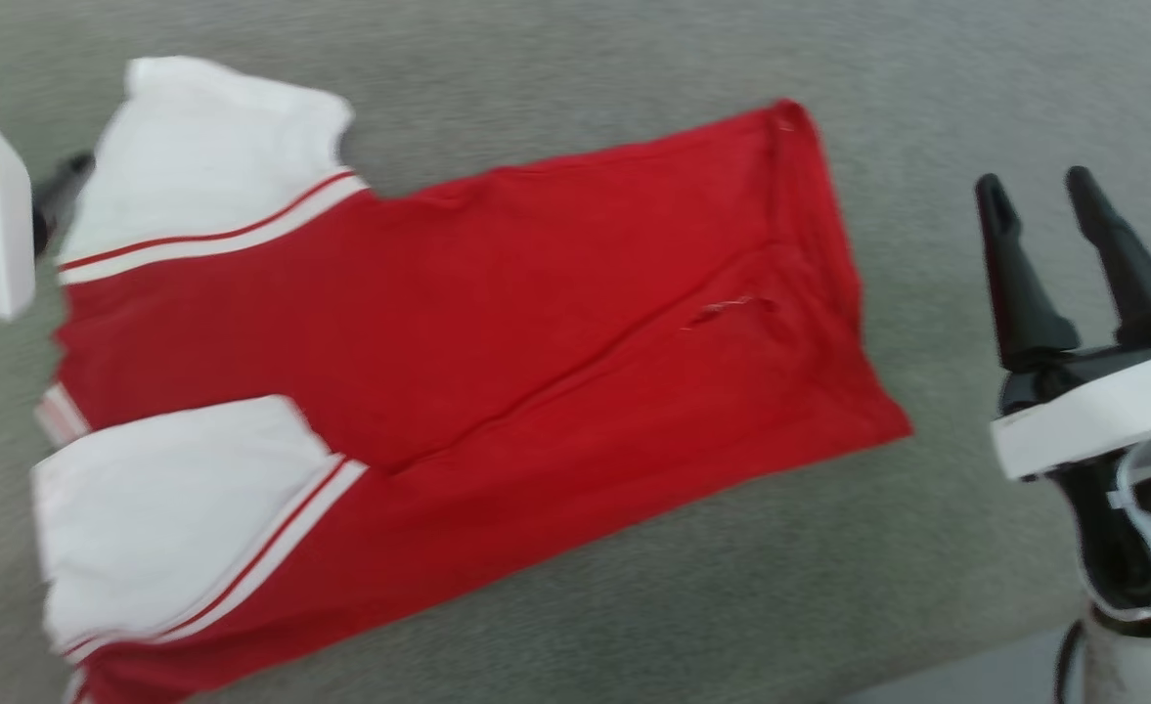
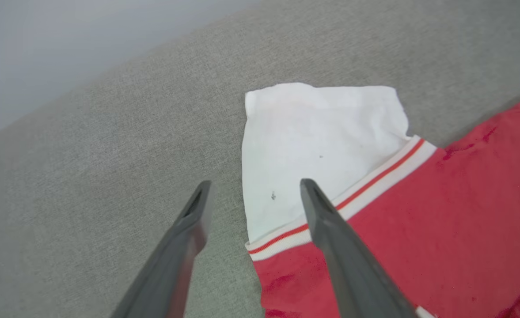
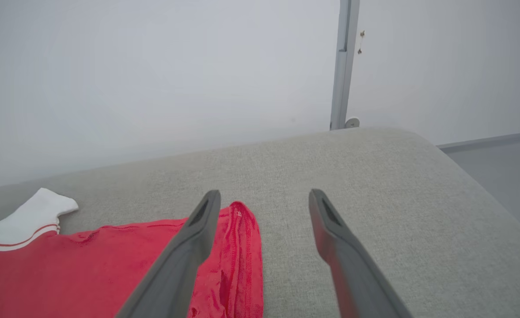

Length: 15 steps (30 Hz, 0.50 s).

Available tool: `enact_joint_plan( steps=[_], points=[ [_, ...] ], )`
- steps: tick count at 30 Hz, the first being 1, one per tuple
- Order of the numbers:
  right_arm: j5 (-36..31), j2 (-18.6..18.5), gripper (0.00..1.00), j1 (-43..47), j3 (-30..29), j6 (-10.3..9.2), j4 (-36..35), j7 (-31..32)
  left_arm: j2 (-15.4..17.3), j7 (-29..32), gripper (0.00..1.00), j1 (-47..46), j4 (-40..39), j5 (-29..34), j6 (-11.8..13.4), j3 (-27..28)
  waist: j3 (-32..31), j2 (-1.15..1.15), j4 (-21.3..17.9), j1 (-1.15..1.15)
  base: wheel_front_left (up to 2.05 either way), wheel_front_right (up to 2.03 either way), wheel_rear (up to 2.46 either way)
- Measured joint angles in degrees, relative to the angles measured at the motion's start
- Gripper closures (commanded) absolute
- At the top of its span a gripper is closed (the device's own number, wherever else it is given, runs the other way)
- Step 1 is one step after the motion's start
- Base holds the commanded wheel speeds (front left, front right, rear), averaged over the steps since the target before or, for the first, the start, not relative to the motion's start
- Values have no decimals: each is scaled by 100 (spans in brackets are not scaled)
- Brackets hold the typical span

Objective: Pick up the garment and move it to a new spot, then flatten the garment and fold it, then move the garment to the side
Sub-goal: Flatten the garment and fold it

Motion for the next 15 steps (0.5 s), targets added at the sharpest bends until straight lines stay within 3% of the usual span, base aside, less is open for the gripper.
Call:
enact_joint_plan(
  steps=[2,7,12,15],
  points=[
    [30,32,0,1,107,0,160,-319,-143,-24,0,-253,423,67,-272,-63,36,0,-182,0,0,0,0],
    [201,58,0,-9,506,0,510,-675,-445,-120,0,-758,1481,236,-678,-130,160,0,-571,0,0,0,0],
    [270,62,0,-58,749,0,699,-717,-661,-52,0,-995,2201,294,-795,-213,312,0,-776,0,0,0,0],
    [261,70,0,-198,882,1,766,-697,-772,205,0,-1117,2715,312,-735,-294,437,0,-870,0,0,0,0]
  ],
)
